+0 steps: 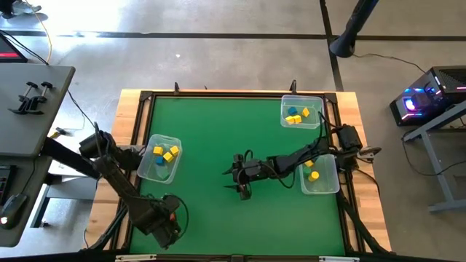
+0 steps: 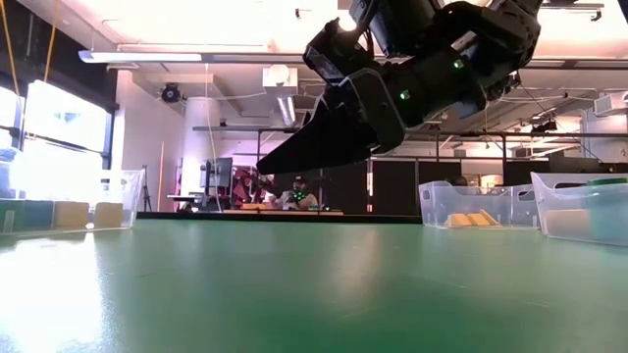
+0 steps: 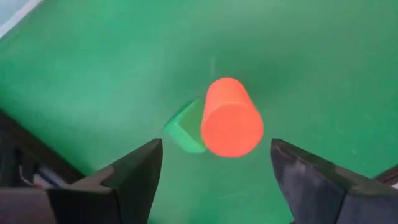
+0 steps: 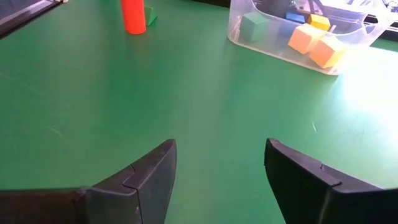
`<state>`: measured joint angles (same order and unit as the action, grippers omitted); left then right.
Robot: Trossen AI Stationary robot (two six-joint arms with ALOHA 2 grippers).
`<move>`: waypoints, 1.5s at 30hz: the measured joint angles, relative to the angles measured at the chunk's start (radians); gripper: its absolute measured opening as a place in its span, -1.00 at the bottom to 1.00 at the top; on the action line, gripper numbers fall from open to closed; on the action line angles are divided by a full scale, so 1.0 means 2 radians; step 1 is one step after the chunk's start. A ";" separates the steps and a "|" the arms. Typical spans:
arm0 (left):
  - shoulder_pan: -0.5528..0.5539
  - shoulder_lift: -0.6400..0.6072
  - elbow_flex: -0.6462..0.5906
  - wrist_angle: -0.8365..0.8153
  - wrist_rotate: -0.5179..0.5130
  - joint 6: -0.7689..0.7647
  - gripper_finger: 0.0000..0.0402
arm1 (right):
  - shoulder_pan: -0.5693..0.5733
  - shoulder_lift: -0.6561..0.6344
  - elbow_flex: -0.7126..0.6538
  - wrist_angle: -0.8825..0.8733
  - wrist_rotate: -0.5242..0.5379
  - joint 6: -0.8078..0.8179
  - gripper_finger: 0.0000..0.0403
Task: Sort blocks by size
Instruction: Put the orange cylindrical block into the bottom right transparent bin
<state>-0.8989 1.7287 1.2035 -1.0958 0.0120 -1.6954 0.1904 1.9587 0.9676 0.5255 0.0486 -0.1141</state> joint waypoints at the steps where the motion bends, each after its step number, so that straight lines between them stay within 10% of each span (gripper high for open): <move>1: 0.004 0.000 -0.003 0.007 0.001 0.013 0.42 | 0.000 0.000 0.000 0.000 0.000 0.002 0.16; 23: 0.047 0.000 -0.040 0.040 0.031 0.157 -0.23 | 0.011 0.000 0.000 -0.010 0.015 0.037 0.16; 37: 0.042 -0.092 -0.040 0.087 -0.395 0.303 -0.53 | 0.033 -0.009 0.000 0.007 0.073 -0.015 0.16; 45: 0.046 -0.148 -0.149 0.322 -0.459 0.453 -0.53 | 0.076 -0.053 0.000 0.016 0.187 -0.076 0.16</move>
<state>-0.8059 1.4326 0.9058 -0.4511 -0.9065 -0.7887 0.3428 1.8517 0.9676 0.5569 0.4221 -0.2654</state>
